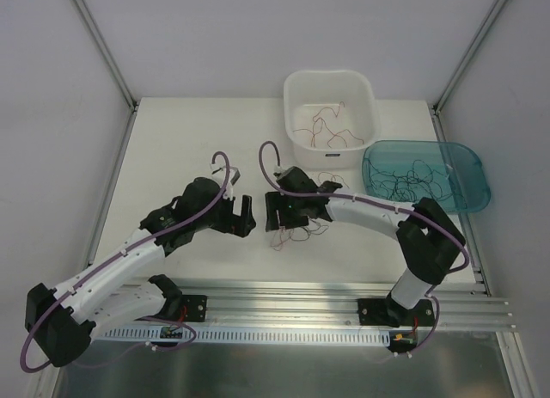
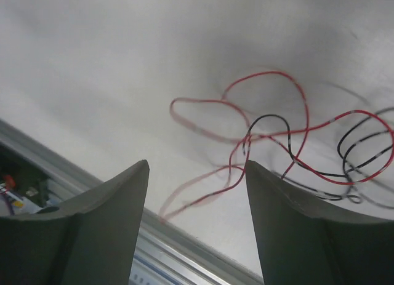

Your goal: Untangle the cables

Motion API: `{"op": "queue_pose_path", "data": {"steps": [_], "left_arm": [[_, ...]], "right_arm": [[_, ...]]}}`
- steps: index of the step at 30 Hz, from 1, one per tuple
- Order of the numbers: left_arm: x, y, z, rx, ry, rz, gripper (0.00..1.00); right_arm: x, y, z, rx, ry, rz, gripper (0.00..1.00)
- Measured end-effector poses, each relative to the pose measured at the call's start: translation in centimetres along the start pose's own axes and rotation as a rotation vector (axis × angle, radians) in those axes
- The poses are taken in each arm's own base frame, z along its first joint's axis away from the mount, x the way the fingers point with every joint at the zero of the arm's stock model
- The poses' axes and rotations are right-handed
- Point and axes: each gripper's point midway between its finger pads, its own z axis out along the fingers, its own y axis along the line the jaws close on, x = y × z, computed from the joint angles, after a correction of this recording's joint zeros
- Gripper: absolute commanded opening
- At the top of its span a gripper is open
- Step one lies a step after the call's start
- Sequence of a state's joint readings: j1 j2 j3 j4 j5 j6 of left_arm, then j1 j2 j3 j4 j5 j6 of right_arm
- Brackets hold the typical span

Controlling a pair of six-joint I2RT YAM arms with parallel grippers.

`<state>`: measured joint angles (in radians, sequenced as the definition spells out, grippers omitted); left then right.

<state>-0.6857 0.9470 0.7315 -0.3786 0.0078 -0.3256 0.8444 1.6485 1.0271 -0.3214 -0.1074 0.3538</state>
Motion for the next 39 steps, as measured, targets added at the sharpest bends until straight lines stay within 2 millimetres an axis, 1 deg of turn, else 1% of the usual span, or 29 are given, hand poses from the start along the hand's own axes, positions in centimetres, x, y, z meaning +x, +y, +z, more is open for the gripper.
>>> {"op": "queue_pose_path", "data": {"steps": [2,3,5,6,10,14,17,19,21,24,29,31,33,34,35,37,38,39], "left_arm": [[-0.3,-0.4,-0.6,0.017,-0.022,-0.018,0.99],[-0.5,-0.5,-0.8,0.025,-0.034,-0.027,0.99],[-0.7,-0.8,-1.1,0.037,-0.045,-0.039,0.99],[-0.7,-0.9,-1.1,0.04,-0.045,-0.047,0.99],[-0.2,-1.1,-0.7,0.051,-0.011,-0.062,0.99],[0.5,-1.3,0.6,0.044,0.051,-0.081,0.99],[0.4,-1.4,1.1,0.042,0.075,-0.087,0.99],[0.2,-1.5,1.2,0.041,0.074,-0.089,0.99],[-0.1,-1.5,1.2,0.037,0.066,-0.089,0.99],[-0.2,-1.1,1.2,0.014,0.058,-0.094,0.99],[-0.7,0.1,1.1,-0.033,0.048,-0.118,0.99],[-1.1,0.5,1.0,-0.049,0.038,-0.128,0.99],[-1.5,1.1,0.8,-0.068,0.023,-0.133,0.99],[-1.7,1.4,0.7,-0.076,0.015,-0.132,0.99],[-1.8,1.7,0.6,-0.082,0.007,-0.131,0.99],[-2.2,2.2,0.1,-0.093,-0.011,-0.123,0.99],[-2.3,2.5,-0.1,-0.101,-0.02,-0.115,0.99],[-2.4,2.8,-0.3,-0.108,-0.026,-0.109,0.99]], "right_arm": [[-1.6,3.5,-0.5,-0.056,-0.041,-0.053,0.67],[-2.2,4.7,-0.9,-0.074,-0.064,-0.072,0.68],[-3.1,5.5,-2.0,-0.086,-0.107,-0.101,0.69],[-3.5,5.2,-2.7,-0.067,-0.13,-0.109,0.69],[-5.2,1.8,-5.9,0.056,-0.212,-0.122,0.7],[-8.2,-3.8,-9.5,0.208,-0.313,-0.088,0.71],[-9.7,-7.7,-10.7,0.304,-0.344,-0.058,0.71],[-10.3,-10.5,-11.0,0.366,-0.343,-0.04,0.71],[-10.7,-12.7,-11.1,0.413,-0.332,-0.035,0.69],[-11.3,-15.1,-10.3,0.457,-0.302,-0.049,0.67],[-12.0,-17.7,-7.7,0.499,-0.224,-0.07,0.62],[-12.6,-18.6,-6.8,0.507,-0.208,-0.069,0.57],[-12.7,-19.3,-6.0,0.508,-0.193,-0.064,0.47],[-12.6,-19.7,-5.6,0.509,-0.182,-0.062,0.38],[-12.4,-19.9,-5.4,0.509,-0.172,-0.062,0.34],[-12.2,-20.0,-5.2,0.499,-0.166,-0.06,0.24],[-12.1,-20.0,-5.0,0.493,-0.164,-0.062,0.13],[-11.8,-19.9,-4.8,0.484,-0.164,-0.067,0.08]]}}
